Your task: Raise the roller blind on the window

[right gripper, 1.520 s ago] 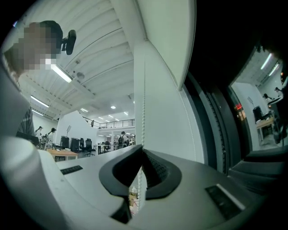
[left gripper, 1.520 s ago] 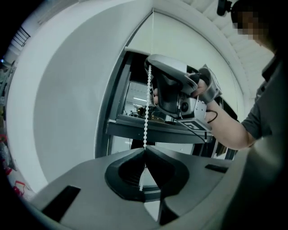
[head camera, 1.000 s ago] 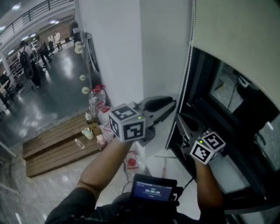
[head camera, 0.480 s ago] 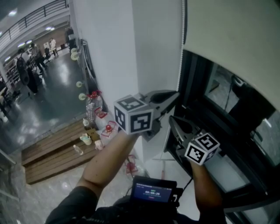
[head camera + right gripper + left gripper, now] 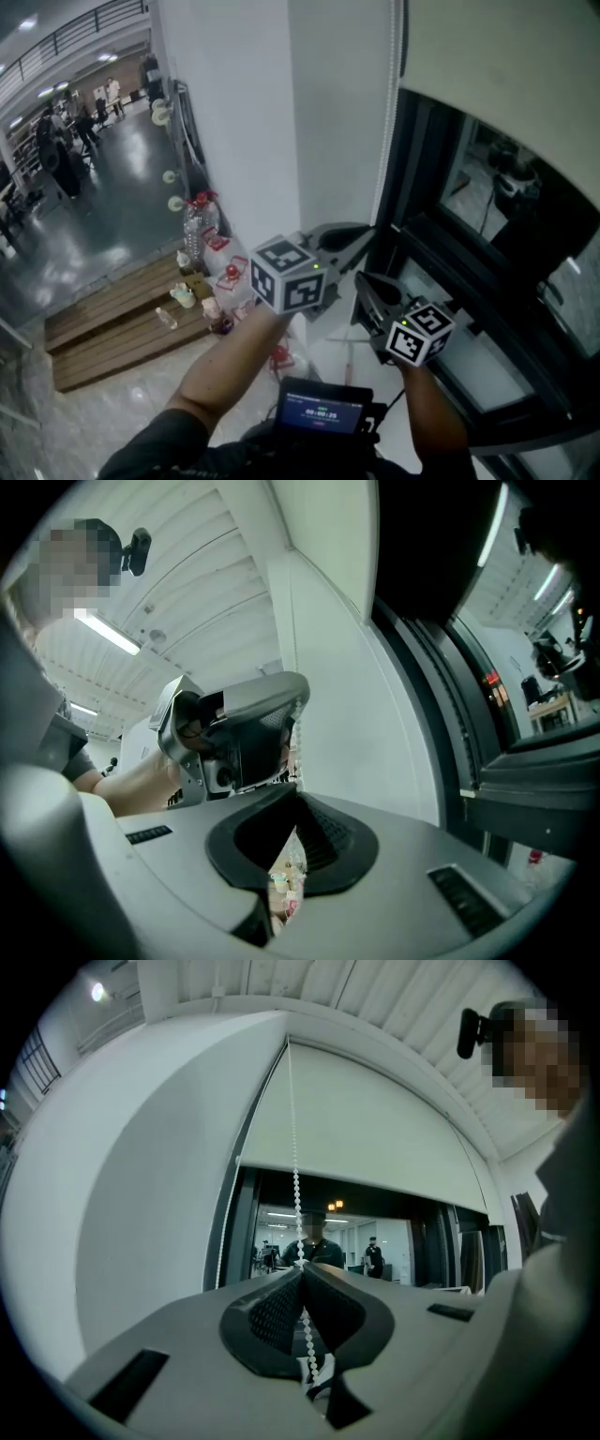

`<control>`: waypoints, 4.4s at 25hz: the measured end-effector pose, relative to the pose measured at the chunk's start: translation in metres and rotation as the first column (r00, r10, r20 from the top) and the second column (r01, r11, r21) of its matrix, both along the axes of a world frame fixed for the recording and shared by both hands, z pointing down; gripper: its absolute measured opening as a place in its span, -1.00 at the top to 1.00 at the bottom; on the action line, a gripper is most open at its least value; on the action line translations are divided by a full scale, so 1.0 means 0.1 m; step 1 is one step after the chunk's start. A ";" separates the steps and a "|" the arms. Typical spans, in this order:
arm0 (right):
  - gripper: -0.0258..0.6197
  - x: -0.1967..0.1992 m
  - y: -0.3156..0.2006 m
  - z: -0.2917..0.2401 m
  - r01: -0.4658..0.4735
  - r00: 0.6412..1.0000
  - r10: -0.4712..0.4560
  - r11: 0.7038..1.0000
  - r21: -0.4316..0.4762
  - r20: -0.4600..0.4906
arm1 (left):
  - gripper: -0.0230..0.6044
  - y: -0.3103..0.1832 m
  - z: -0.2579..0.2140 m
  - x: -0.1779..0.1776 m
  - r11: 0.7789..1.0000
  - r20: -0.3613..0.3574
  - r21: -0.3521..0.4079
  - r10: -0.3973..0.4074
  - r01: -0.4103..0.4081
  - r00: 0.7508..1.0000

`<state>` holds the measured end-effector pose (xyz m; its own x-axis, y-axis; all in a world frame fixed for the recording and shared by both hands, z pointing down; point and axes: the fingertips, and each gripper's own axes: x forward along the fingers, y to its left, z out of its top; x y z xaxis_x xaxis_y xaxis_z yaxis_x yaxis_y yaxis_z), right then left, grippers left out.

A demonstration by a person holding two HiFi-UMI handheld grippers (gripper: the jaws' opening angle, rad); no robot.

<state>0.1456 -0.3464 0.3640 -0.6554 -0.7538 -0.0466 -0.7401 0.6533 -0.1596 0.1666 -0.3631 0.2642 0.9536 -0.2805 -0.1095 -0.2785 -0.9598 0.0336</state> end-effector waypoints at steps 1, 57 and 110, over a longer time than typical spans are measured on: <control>0.91 -0.01 0.00 0.08 -0.001 1.000 0.001 1.000 -0.017 -0.002 | 0.94 0.01 0.08 -0.01 1.000 0.000 -0.010 -0.005 0.005 1.000; 0.88 0.12 -0.27 -0.87 0.005 0.999 -0.001 0.993 0.116 -0.041 | 0.94 0.14 1.89 0.13 0.991 0.219 -0.131 0.019 0.010 0.976; 0.88 0.05 0.01 0.06 0.017 1.000 -0.018 1.000 0.019 0.013 | 0.93 0.03 -0.34 0.04 0.996 -0.094 0.085 0.018 -0.010 0.995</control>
